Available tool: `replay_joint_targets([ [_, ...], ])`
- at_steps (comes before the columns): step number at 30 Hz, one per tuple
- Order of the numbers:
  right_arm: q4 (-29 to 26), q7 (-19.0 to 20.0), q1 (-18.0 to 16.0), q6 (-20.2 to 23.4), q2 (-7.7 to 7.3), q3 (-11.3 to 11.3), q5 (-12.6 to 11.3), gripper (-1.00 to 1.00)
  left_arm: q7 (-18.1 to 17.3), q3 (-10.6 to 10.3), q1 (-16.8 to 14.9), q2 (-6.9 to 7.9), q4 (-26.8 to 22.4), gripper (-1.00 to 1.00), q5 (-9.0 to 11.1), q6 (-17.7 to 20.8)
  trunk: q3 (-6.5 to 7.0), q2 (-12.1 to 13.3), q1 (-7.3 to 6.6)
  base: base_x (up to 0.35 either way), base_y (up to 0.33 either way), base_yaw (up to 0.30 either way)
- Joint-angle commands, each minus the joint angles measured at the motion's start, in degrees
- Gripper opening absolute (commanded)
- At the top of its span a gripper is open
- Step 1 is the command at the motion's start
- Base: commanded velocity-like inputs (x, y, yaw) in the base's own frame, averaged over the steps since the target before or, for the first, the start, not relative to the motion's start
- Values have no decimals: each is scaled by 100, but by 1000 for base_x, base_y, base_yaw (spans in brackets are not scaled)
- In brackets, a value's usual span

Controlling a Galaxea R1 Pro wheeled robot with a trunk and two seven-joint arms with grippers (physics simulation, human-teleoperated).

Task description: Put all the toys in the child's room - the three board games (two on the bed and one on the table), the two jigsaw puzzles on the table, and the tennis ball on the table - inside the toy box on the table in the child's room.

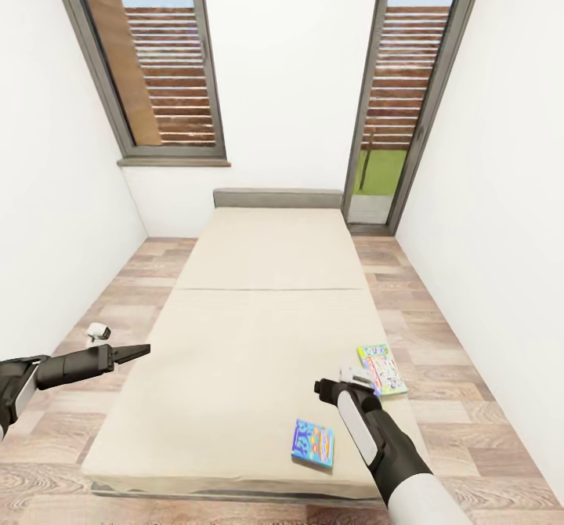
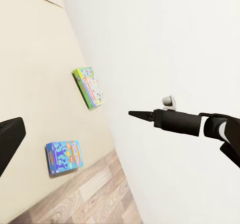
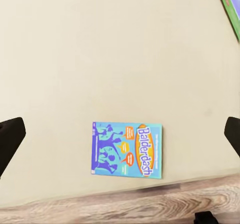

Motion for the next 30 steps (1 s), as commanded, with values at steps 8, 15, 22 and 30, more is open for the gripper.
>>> replay_joint_targets([
  [8,133,-58,-5,-381,-6,24,-52,100,-24,-1,-5,-1,1,100,-5,60,-87,-12,3,0,0,0],
  [15,587,-57,-29,-1061,-11,24,-43,100,-24,2,-5,4,1,100,-5,60,-153,-12,3,0,0,0],
  [22,717,-57,-65,-1282,-21,28,-42,100,-24,4,-5,3,1,100,-5,60,-219,-12,3,0,0,0],
  [30,1066,-58,-191,-1500,-38,25,-42,100,-24,5,-5,3,1,100,-5,60,-295,-12,3,0,0,0],
])
